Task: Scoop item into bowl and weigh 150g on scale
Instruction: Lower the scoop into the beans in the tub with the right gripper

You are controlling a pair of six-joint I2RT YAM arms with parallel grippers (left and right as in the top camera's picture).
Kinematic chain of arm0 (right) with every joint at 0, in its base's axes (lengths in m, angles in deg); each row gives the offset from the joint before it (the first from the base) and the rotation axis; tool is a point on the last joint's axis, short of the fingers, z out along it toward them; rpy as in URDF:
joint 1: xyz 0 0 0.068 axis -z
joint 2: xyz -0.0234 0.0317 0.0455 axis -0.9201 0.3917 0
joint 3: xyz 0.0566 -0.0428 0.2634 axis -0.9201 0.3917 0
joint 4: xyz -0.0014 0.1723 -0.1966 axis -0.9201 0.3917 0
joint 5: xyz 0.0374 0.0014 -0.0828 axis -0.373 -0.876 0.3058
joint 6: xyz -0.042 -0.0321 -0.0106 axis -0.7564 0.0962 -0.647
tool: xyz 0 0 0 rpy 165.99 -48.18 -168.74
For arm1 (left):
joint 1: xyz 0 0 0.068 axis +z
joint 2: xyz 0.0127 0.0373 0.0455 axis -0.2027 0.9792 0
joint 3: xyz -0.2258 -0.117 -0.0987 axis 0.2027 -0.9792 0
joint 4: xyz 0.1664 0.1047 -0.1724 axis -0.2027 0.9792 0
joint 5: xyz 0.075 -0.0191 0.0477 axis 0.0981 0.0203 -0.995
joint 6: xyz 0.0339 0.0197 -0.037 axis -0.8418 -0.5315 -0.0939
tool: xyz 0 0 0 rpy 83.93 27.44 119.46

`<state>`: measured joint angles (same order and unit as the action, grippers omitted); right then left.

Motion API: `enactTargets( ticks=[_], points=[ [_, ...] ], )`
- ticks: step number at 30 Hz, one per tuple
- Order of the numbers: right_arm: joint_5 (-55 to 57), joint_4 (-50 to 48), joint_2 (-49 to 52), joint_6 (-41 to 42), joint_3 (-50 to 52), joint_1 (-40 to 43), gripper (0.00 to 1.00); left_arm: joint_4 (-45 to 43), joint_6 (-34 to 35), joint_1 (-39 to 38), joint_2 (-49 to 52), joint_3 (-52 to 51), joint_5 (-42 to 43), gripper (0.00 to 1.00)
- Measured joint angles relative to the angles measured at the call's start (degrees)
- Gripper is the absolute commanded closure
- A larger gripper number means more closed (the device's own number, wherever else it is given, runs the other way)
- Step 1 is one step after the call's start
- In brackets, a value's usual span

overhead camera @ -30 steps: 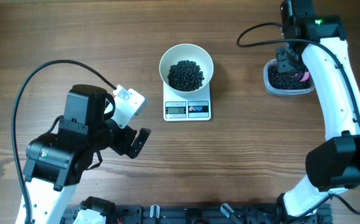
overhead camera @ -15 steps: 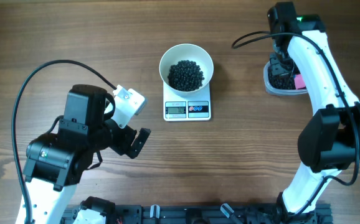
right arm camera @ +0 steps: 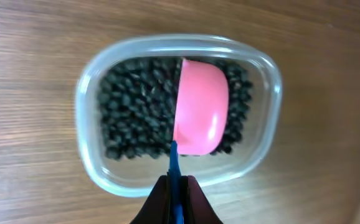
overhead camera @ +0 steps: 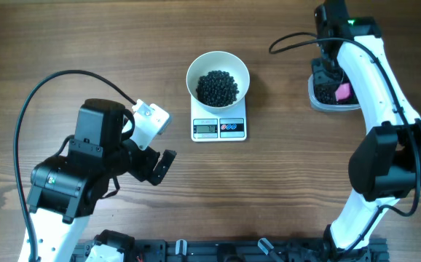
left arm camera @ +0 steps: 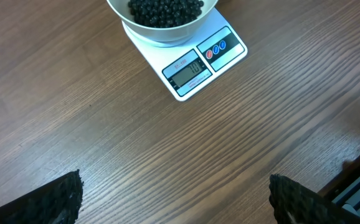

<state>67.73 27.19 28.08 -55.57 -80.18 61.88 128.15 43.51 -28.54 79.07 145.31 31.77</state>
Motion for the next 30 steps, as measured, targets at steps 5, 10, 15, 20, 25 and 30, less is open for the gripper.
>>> enactTargets(
  ticks=[5, 10, 15, 20, 25, 30],
  points=[
    [-3.85, -0.48, 0.11, -0.46, 0.0, 0.37, 0.95, 0.0, 0.0, 0.0, 0.0, 0.0, -0.02, 0.0],
    [-4.7, 0.7, 0.11, -0.63, 0.0, 0.48, 0.96, 0.0, 0.0, 0.0, 0.0, 0.0, -0.02, 0.0],
    [-5.55, 1.66, 0.11, -0.59, 0.0, 0.55, 0.95, 0.0, 0.0, 0.0, 0.0, 0.0, -0.02, 0.0],
    [-4.5, 1.7, 0.11, -0.63, 0.0, 1.55, 0.95, 0.0, 0.0, 0.0, 0.0, 0.0, -0.02, 0.0],
    [-3.93, 1.46, 0.11, -2.91, 0.0, 1.64, 0.95, 0.0, 0.0, 0.0, 0.0, 0.0, -0.02, 0.0],
    [-3.78, 1.44, 0.11, -4.87, 0.0, 2.05, 0.96, 0.0, 0.0, 0.0, 0.0, 0.0, -0.02, 0.0]
  ],
)
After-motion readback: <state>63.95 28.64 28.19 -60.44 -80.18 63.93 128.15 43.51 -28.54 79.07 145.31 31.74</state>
